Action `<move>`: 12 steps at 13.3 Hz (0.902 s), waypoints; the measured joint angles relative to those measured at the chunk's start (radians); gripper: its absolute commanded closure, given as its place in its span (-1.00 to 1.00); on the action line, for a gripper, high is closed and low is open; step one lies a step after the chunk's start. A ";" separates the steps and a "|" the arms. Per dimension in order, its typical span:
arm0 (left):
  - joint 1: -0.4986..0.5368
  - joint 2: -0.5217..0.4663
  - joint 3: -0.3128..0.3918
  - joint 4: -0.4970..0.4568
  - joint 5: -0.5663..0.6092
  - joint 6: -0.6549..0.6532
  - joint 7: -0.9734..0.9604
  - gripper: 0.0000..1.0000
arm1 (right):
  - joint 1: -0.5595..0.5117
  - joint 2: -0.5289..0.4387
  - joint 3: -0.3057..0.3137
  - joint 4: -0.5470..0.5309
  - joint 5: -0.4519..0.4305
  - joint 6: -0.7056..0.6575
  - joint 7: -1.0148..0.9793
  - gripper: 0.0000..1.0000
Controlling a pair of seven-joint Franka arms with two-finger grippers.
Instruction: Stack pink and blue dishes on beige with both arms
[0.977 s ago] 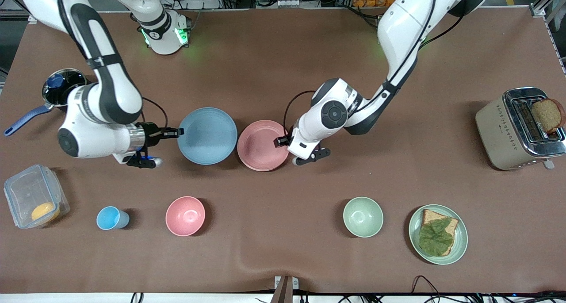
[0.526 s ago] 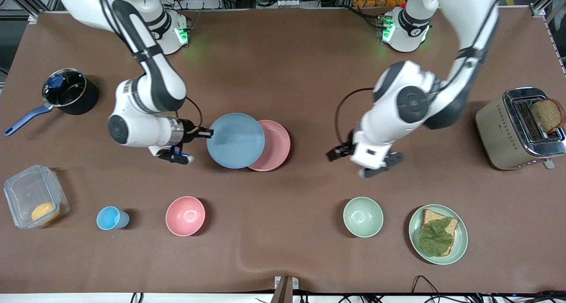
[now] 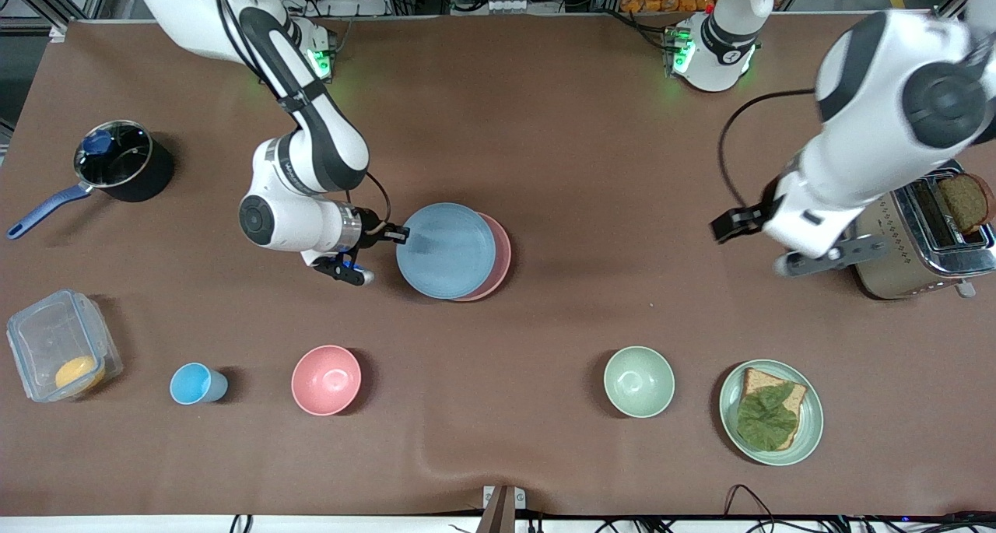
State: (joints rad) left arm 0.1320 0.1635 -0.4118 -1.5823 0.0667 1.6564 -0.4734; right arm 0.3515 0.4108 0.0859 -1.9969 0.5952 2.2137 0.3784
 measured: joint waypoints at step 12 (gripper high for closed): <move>-0.056 -0.180 0.162 -0.006 -0.031 -0.079 0.276 -1.00 | 0.059 0.039 -0.010 0.003 0.053 0.055 0.027 -1.00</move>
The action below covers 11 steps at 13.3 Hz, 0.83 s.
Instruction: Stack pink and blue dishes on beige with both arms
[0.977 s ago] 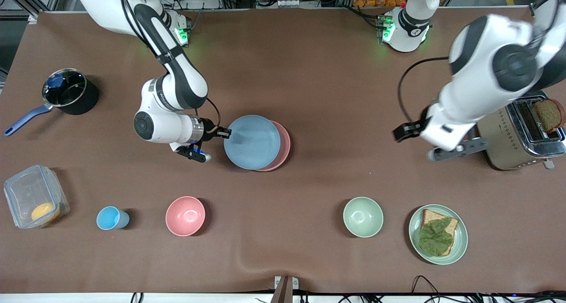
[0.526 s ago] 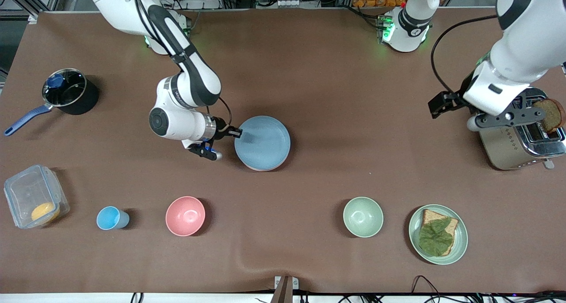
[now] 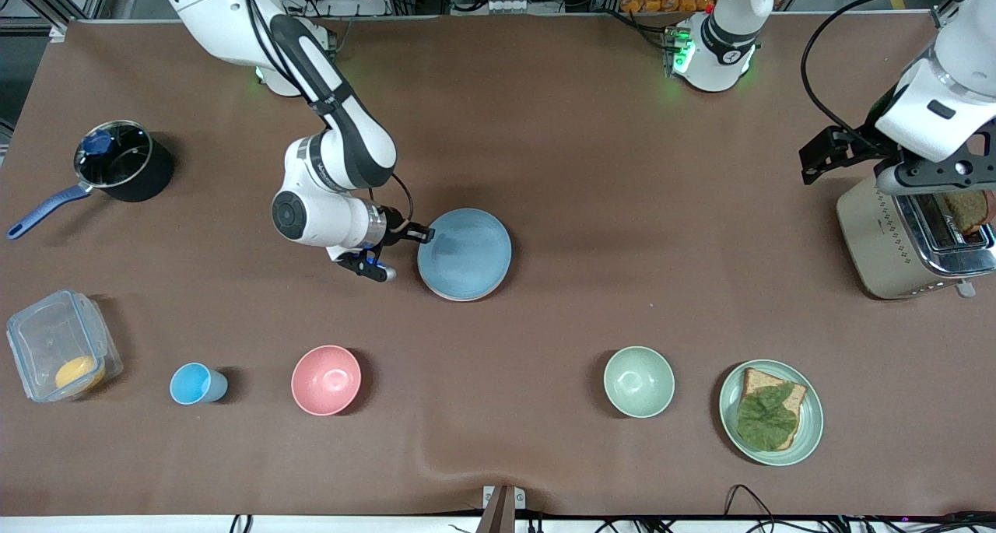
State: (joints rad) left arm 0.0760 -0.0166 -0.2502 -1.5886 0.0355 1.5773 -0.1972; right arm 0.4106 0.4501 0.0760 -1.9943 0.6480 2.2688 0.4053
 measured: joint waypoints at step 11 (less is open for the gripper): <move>-0.044 -0.008 0.060 0.017 -0.029 -0.071 0.000 -1.00 | -0.338 -0.329 -0.101 0.095 -0.436 -0.497 -0.278 -1.00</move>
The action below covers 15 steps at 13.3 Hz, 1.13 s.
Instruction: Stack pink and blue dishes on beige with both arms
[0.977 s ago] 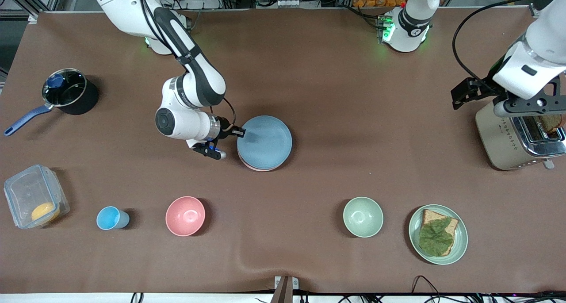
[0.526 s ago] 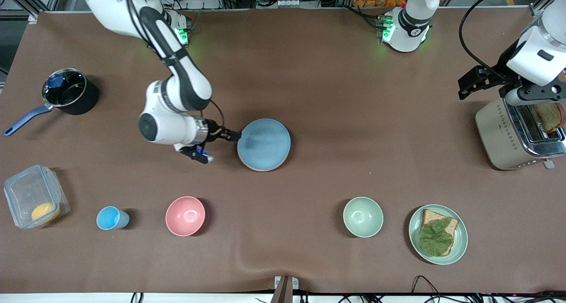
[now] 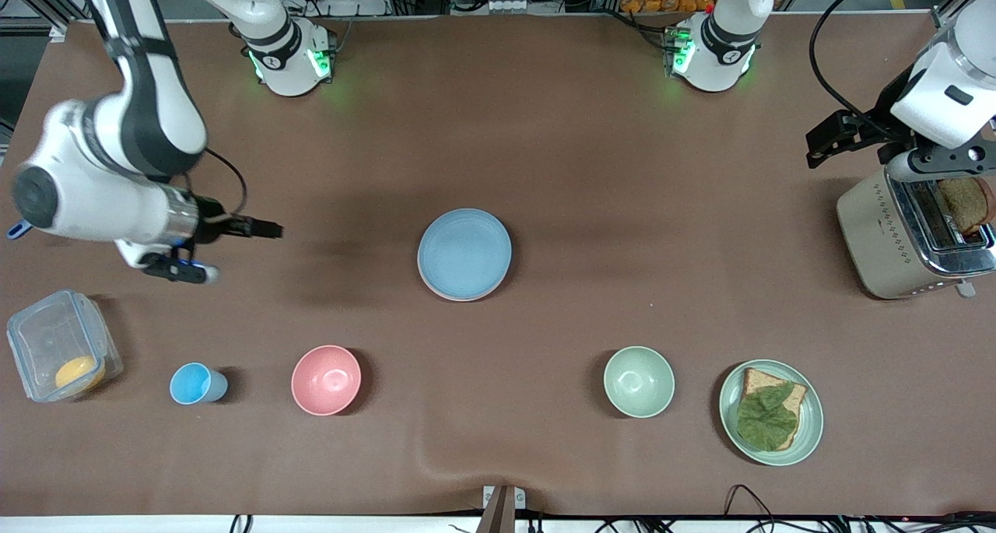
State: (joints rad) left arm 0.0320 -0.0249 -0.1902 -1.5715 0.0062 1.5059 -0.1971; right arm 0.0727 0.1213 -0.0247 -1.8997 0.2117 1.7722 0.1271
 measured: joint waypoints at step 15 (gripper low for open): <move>0.000 -0.001 0.004 0.033 0.000 -0.074 0.000 -1.00 | -0.075 -0.109 -0.001 0.338 -0.242 -0.260 -0.267 -1.00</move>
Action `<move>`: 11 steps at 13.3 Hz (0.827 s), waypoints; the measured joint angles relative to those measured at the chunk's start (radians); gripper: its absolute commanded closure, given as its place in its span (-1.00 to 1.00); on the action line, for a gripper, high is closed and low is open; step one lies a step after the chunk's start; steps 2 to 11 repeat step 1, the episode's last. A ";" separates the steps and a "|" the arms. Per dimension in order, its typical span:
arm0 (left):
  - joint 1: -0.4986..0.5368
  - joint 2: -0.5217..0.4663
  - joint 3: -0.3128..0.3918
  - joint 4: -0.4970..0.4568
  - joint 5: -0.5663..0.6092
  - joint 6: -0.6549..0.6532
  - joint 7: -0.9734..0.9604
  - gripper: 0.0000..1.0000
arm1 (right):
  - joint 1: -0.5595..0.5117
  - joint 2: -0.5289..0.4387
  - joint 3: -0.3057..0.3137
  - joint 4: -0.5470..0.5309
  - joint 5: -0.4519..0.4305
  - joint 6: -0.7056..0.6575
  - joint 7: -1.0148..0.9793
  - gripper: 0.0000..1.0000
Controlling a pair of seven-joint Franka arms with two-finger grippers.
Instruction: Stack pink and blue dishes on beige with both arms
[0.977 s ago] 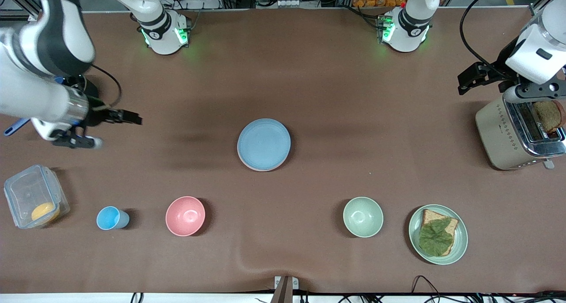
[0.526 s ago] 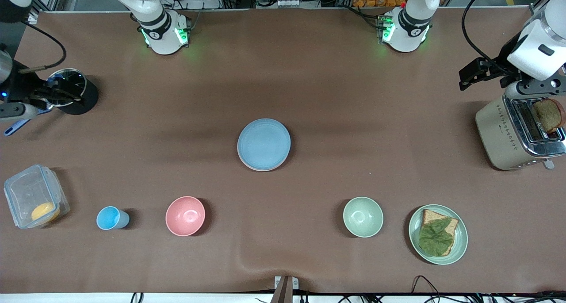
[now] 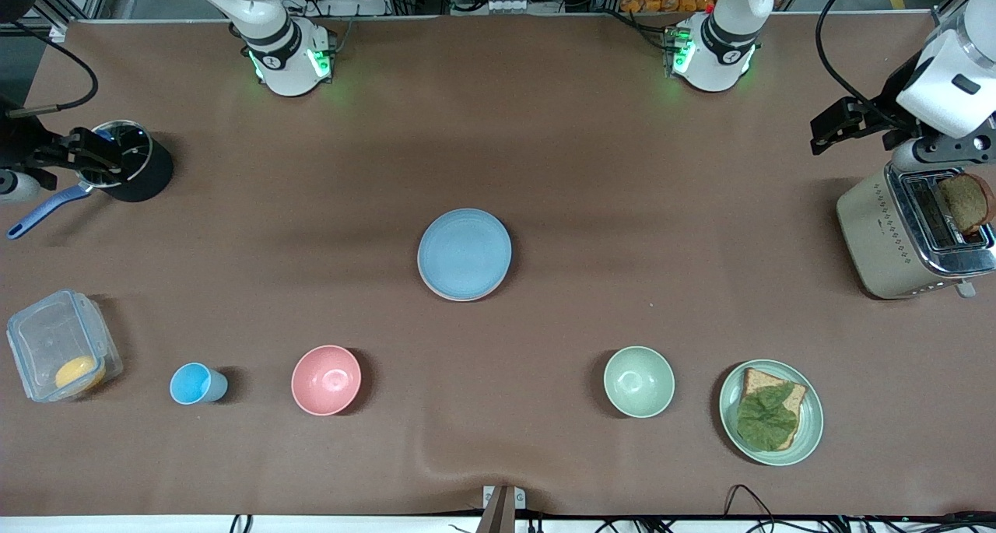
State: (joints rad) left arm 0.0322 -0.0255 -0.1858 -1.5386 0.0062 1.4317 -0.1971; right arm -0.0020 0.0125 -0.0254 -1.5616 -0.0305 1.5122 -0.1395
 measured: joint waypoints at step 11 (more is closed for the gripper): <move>0.000 0.000 0.001 0.001 0.000 -0.001 0.000 -1.00 | -0.001 0.000 0.000 0.001 0.000 0.001 0.000 -1.00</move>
